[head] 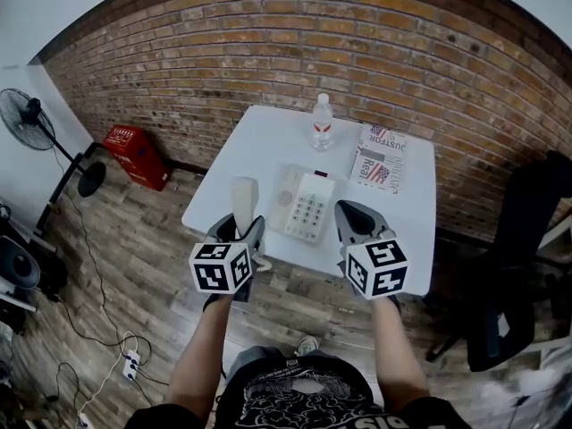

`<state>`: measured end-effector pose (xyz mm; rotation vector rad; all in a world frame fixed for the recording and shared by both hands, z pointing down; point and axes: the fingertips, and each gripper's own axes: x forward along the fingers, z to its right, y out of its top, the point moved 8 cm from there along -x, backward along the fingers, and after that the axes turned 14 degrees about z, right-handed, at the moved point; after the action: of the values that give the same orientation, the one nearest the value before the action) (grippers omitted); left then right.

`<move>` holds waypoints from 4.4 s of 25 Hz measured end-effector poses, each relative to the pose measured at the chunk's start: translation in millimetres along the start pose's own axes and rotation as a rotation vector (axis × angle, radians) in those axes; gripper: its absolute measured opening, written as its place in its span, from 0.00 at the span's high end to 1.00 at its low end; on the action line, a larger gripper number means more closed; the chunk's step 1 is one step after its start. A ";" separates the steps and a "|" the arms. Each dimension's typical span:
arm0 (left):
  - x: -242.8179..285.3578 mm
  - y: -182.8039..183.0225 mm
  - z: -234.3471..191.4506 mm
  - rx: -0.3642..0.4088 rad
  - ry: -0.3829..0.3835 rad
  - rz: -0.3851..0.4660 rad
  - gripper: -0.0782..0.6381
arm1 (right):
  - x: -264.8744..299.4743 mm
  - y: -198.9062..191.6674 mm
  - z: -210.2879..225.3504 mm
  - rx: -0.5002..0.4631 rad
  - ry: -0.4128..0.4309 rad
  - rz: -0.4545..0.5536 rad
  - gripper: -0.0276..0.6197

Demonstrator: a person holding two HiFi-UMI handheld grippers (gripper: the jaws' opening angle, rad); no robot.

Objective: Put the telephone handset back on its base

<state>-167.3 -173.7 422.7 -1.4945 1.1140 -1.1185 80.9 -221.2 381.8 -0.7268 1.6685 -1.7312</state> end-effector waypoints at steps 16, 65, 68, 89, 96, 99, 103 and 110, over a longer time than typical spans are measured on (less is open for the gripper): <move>69.6 -25.1 -15.9 -0.013 -0.086 -0.153 0.59 | 30.8 -15.7 9.6 -0.004 -0.054 -0.032 0.95; 207.4 -74.9 -26.7 -0.074 -0.192 -0.608 0.58 | 89.4 -48.3 32.5 0.023 -0.187 -0.108 0.95; 206.9 -74.9 -26.9 -0.074 -0.201 -0.600 0.58 | 90.0 -49.9 31.6 0.024 -0.186 -0.114 0.95; 190.8 -68.0 -27.0 -0.084 -0.218 -0.539 0.56 | 76.4 -44.5 27.6 0.012 -0.167 -0.113 0.95; 175.0 -46.3 -32.7 -0.071 -0.193 -0.457 0.56 | 75.0 -40.8 22.4 0.004 -0.133 -0.112 0.95; 166.2 -36.0 -35.3 -0.059 -0.186 -0.413 0.56 | 74.5 -38.1 21.1 -0.001 -0.119 -0.109 0.95; 151.4 -19.7 -40.8 -0.042 -0.167 -0.342 0.56 | 72.6 -32.7 19.4 -0.009 -0.102 -0.099 0.95; 122.9 10.3 -34.6 0.025 -0.179 -0.194 0.59 | 62.8 -20.6 20.0 -0.029 -0.072 -0.082 0.95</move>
<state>-181.0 -300.6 434.2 -1.6747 0.8432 -1.1002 53.5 -281.4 401.5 -0.8718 1.6385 -1.7184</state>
